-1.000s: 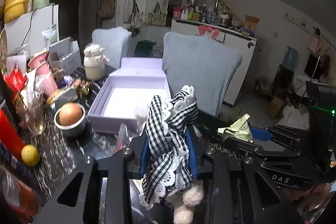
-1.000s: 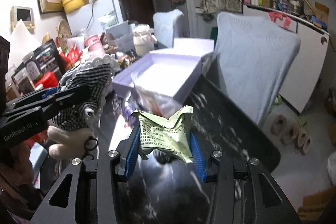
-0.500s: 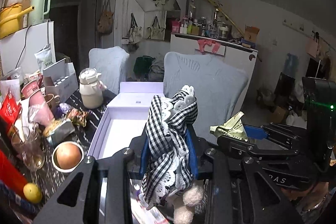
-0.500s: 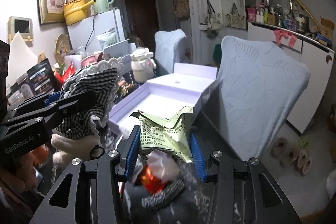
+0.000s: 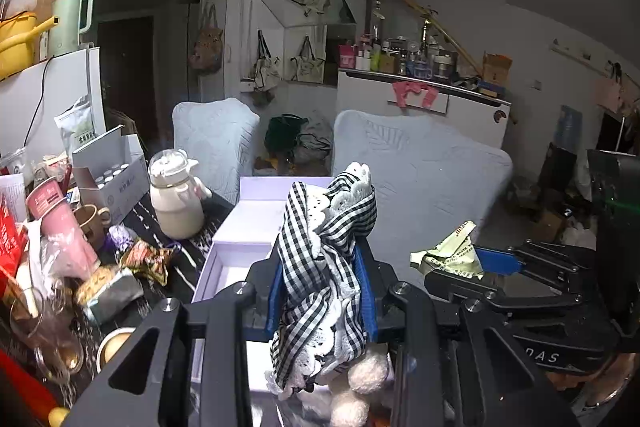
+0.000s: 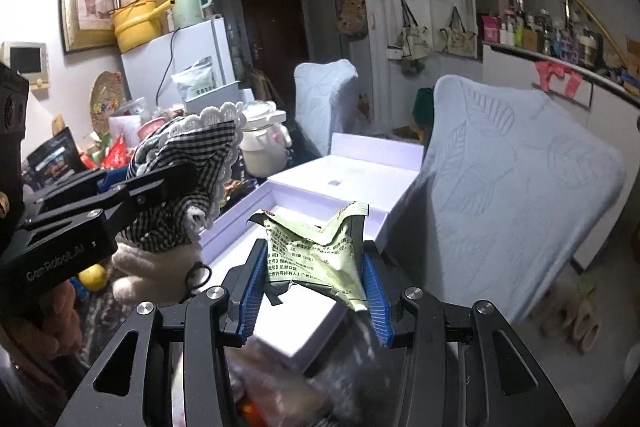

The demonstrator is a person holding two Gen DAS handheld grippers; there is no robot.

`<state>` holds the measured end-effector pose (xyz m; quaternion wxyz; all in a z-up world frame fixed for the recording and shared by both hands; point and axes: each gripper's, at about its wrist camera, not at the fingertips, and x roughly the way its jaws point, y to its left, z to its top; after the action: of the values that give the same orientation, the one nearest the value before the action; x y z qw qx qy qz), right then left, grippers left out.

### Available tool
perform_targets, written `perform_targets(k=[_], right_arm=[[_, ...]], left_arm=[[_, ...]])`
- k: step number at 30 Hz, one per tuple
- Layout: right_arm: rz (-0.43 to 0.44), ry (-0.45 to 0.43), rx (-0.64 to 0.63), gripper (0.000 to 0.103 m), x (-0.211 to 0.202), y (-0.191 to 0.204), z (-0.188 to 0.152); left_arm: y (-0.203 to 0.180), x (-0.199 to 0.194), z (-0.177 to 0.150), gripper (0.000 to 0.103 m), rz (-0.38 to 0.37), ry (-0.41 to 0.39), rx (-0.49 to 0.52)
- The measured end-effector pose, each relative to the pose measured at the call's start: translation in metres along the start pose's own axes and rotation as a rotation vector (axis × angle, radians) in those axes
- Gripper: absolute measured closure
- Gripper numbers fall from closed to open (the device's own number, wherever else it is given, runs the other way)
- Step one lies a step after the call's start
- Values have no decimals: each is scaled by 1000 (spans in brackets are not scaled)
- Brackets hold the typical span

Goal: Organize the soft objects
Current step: 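Carry the doll and green pouch with both tools into the white box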

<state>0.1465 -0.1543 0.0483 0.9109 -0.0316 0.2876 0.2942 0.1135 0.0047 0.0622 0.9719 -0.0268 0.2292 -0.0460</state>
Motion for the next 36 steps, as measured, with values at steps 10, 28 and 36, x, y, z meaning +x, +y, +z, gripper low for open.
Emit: perform_targets(k=[10,28,36], right_arm=[[10,-15,-20,58,50,-18,35],[92,118,8,58,161,-26,48],[83,199,54,58,194,-35,35]], left_arm=[[22,56,21,72,3,11,-9],[81,162,3,72,69,238,-72],[93,187,-15,72,78,341,-103]])
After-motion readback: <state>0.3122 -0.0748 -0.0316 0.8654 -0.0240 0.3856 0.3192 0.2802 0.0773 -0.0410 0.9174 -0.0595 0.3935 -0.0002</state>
